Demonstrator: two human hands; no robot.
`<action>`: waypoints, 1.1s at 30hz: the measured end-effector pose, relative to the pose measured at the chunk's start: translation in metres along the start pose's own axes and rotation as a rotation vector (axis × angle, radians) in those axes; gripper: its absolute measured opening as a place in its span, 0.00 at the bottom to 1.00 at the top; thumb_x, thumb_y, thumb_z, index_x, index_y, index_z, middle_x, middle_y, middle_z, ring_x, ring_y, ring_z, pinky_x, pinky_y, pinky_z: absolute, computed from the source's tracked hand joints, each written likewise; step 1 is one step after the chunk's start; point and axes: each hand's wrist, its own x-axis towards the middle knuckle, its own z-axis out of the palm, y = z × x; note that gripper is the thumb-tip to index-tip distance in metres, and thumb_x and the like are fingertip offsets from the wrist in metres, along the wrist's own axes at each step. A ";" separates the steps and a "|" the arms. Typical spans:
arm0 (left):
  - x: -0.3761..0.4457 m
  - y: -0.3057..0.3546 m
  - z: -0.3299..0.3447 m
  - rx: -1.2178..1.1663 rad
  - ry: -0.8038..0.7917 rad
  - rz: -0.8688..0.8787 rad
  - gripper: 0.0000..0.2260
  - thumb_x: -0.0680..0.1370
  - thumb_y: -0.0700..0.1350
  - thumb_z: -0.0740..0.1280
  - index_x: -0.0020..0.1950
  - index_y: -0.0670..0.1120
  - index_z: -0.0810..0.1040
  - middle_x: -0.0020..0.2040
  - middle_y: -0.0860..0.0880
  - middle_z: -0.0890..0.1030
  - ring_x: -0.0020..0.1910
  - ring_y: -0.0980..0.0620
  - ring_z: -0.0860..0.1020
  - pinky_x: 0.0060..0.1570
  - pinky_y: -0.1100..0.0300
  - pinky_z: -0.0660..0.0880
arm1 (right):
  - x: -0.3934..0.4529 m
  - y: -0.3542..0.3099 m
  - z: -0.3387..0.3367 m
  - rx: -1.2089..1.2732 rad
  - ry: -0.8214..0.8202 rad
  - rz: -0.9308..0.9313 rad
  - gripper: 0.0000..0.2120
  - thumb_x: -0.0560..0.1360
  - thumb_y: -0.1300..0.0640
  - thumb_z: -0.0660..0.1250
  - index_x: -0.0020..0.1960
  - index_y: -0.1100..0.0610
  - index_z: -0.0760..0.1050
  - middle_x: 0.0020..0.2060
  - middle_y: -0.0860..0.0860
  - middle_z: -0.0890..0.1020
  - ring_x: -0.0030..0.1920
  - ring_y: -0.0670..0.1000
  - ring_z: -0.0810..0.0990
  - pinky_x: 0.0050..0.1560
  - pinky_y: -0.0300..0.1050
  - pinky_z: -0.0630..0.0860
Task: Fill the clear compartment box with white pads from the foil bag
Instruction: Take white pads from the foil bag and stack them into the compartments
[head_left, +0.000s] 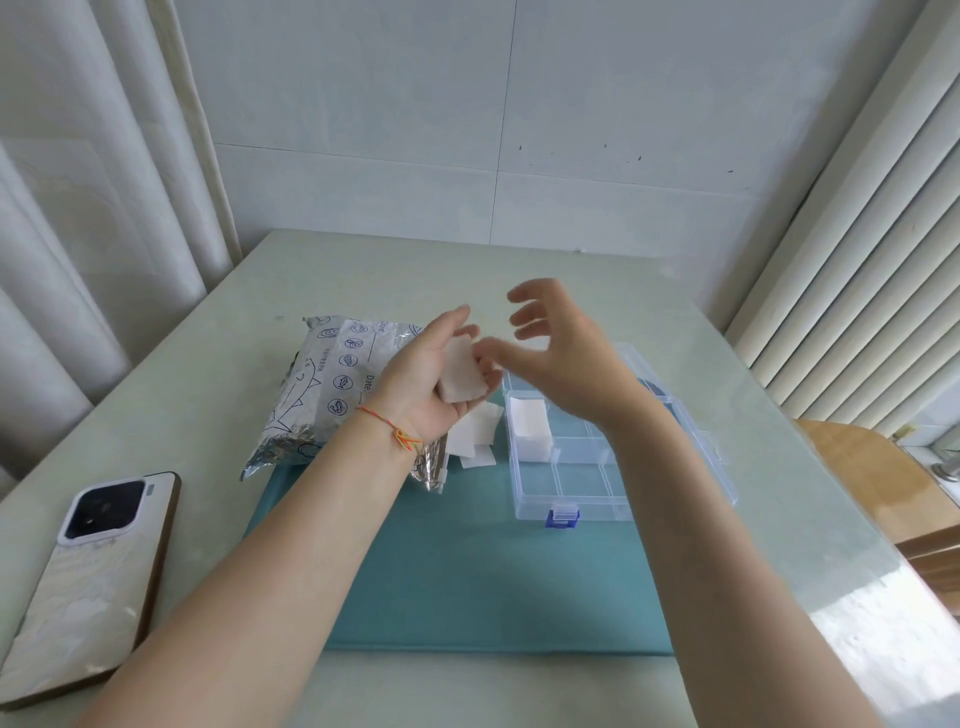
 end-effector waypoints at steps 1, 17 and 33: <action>-0.002 0.002 0.002 -0.038 0.002 0.047 0.05 0.79 0.45 0.66 0.49 0.44 0.73 0.32 0.47 0.76 0.29 0.52 0.76 0.33 0.59 0.79 | 0.002 0.001 -0.003 0.090 0.059 0.087 0.17 0.73 0.51 0.71 0.59 0.53 0.71 0.51 0.51 0.79 0.48 0.48 0.80 0.49 0.45 0.78; -0.002 -0.024 0.051 0.315 -0.235 0.179 0.14 0.81 0.38 0.60 0.68 0.44 0.72 0.61 0.44 0.80 0.56 0.47 0.80 0.58 0.51 0.76 | -0.008 0.038 -0.044 0.540 -0.094 0.334 0.12 0.72 0.66 0.72 0.43 0.57 0.70 0.37 0.51 0.79 0.36 0.50 0.78 0.38 0.42 0.74; 0.007 -0.043 0.045 1.990 0.084 0.458 0.08 0.74 0.44 0.66 0.48 0.53 0.83 0.52 0.53 0.82 0.54 0.49 0.78 0.55 0.57 0.74 | -0.008 0.070 -0.052 -0.118 -0.220 0.575 0.10 0.74 0.61 0.66 0.52 0.56 0.84 0.45 0.55 0.85 0.39 0.50 0.79 0.35 0.37 0.71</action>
